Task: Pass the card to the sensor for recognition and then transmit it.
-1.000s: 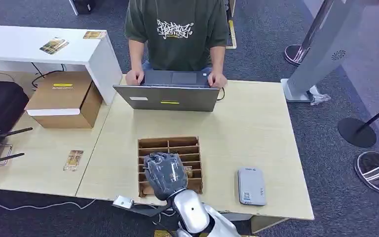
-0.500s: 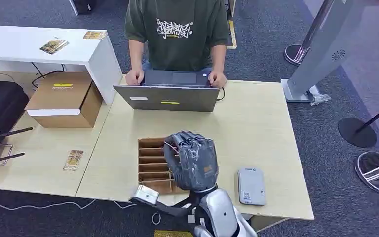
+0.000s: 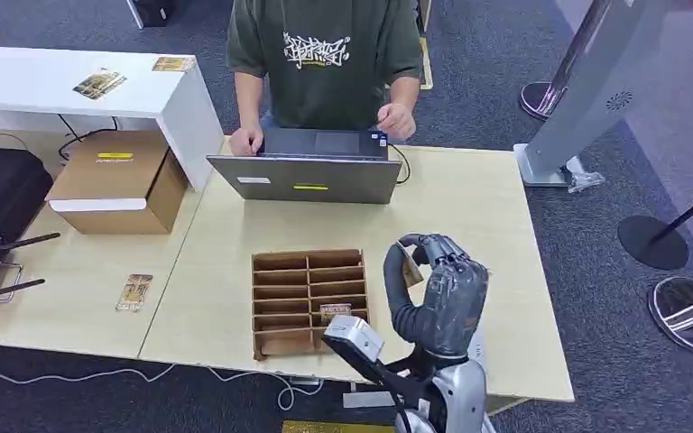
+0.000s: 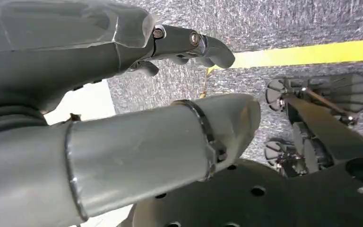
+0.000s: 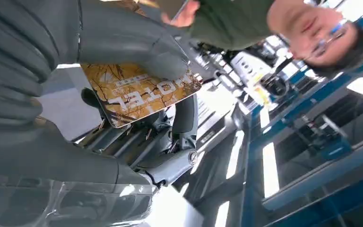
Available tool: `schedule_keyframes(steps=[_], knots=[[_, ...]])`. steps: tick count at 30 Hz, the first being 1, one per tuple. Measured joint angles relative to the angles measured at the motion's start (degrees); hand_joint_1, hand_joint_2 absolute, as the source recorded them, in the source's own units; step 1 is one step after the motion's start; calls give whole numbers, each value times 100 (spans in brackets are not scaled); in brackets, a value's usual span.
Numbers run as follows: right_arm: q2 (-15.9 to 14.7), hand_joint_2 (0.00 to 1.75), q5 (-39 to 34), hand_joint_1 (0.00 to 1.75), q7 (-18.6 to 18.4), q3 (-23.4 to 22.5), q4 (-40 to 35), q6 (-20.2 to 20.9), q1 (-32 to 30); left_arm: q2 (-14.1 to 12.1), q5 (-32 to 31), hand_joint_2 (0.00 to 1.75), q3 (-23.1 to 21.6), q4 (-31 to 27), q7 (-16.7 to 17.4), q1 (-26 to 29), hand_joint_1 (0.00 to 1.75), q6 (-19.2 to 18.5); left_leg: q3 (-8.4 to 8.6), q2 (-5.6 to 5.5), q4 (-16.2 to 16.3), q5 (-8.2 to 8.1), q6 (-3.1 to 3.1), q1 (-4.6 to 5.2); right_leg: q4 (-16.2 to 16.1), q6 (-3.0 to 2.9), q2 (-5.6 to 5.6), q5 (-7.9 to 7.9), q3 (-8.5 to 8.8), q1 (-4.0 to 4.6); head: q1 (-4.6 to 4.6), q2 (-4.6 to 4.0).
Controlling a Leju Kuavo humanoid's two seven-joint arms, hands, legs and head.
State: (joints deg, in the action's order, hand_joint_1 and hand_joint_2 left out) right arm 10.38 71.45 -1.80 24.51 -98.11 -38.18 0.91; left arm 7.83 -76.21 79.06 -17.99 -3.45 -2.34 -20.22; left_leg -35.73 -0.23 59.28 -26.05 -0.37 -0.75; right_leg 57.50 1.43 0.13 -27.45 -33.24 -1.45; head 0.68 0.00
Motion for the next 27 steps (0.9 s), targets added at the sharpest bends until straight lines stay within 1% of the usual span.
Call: schedule_keyframes(steps=[3, 4, 5, 7, 10, 12, 15, 16, 18, 19, 20, 21, 23, 25, 26, 27], knots=[[64, 175, 59, 166, 204, -325, -193, -24, -145, 4, -123, 0, 0, 0, -24, 3, 0, 9, -1, -1, 0, 0, 0, 0, 0, 0, -1, 0, 0, 0, -2, 0], [118, 175, 55, 169, 305, -457, -264, -24, -181, 4, -153, 0, 0, 0, -26, 2, 0, 28, 0, 0, 0, 0, 0, 0, 0, 0, 0, 0, 0, 0, 0, 0], [162, 175, 46, 161, 408, -578, -317, -24, -211, 2, -188, 0, 0, 0, -33, 1, 0, 46, 0, 0, 0, 0, 0, 0, 0, 0, 0, 0, 0, 0, 0, 0], [260, 175, -15, 157, 616, -827, -400, -26, -254, -4, -232, 0, 0, 0, -33, -3, 0, 68, 0, 0, 0, 0, 0, -1, 0, 0, 0, 0, 0, 1, 0, 0], [334, 175, -76, 157, 724, -1070, -455, -24, -268, -7, -236, 0, 0, 0, -42, -2, 0, 87, 0, 0, 0, 0, 0, -1, 0, 0, 0, 0, 0, 1, -2, 0], [345, 175, -109, 161, 763, -1157, -459, -26, -264, -4, -241, 0, 0, 0, -61, -1, 0, 87, 0, 0, 0, 0, 0, -1, 0, 0, 0, 0, 2, 0, 0, 0], [363, 175, -133, 161, 798, -1260, -444, -24, -174, -4, -278, 0, 0, 0, -79, -2, 0, 68, -1, 0, 0, 0, 0, 0, 0, 0, 0, 1, 2, 0, 0, 0], [367, 175, -133, 159, 798, -1293, -429, -24, -108, -4, -302, 0, 0, 0, -83, -3, 0, 63, 0, 0, 0, 0, 0, 0, 0, 0, 1, 1, 2, 0, 0, 0], [367, 175, -109, 164, 754, -1332, -346, -24, 81, -7, -361, 0, -2, 0, -85, -2, 0, 61, 0, 1, 0, 0, 0, 0, 0, 0, 2, 2, 2, 0, 0, 0], [367, 175, -85, 162, 704, -1338, -280, -24, 208, -13, -396, 0, -2, 0, -85, -7, 0, 61, 1, 1, 0, 1, 0, 0, 0, 0, 2, 2, 2, 0, 0, 0], [369, 175, -57, 168, 658, -1345, -203, -24, 341, -24, -433, 0, -2, 0, -87, -12, 0, 61, 1, 1, 0, 2, 0, 0, 1, 0, 3, 2, 2, 0, 0, 0], [367, 175, -24, 168, 630, -1347, -111, -24, 495, -41, -486, 0, -17, 0, -101, -15, 0, 61, 1, 1, 0, 3, -1, -1, 1, -1, 3, 3, 2, 1, -2, 0], [367, 175, 20, 169, 542, -1345, 160, -24, 844, -72, -562, 0, -57, 2, -111, -32, 0, 68, 2, 3, 0, 8, -6, -2, 2, -2, 4, 5, 3, 1, 0, 0], [363, 175, 66, 164, 492, -1327, 495, -22, 1237, -120, -658, 0, -116, 28, -125, -56, 0, 70, 2, 2, 0, 9, -7, -2, 3, -4, 5, 7, 2, 2, -2, 0], [356, 175, 85, 159, 483, -1305, 720, -22, 1448, -140, -684, 0, -153, 55, -133, -73, 0, 70, 2, 3, 0, 12, -11, -2, 4, -5, 5, 8, 2, 1, 2, 0], [352, 175, 103, 164, 483, -1290, 829, -22, 1632, -157, -706, 0, -168, 61, -133, -90, 0, 70, 2, 3, 0, 13, -11, -4, 4, -5, 4, 8, 3, 3, 0, 0]])
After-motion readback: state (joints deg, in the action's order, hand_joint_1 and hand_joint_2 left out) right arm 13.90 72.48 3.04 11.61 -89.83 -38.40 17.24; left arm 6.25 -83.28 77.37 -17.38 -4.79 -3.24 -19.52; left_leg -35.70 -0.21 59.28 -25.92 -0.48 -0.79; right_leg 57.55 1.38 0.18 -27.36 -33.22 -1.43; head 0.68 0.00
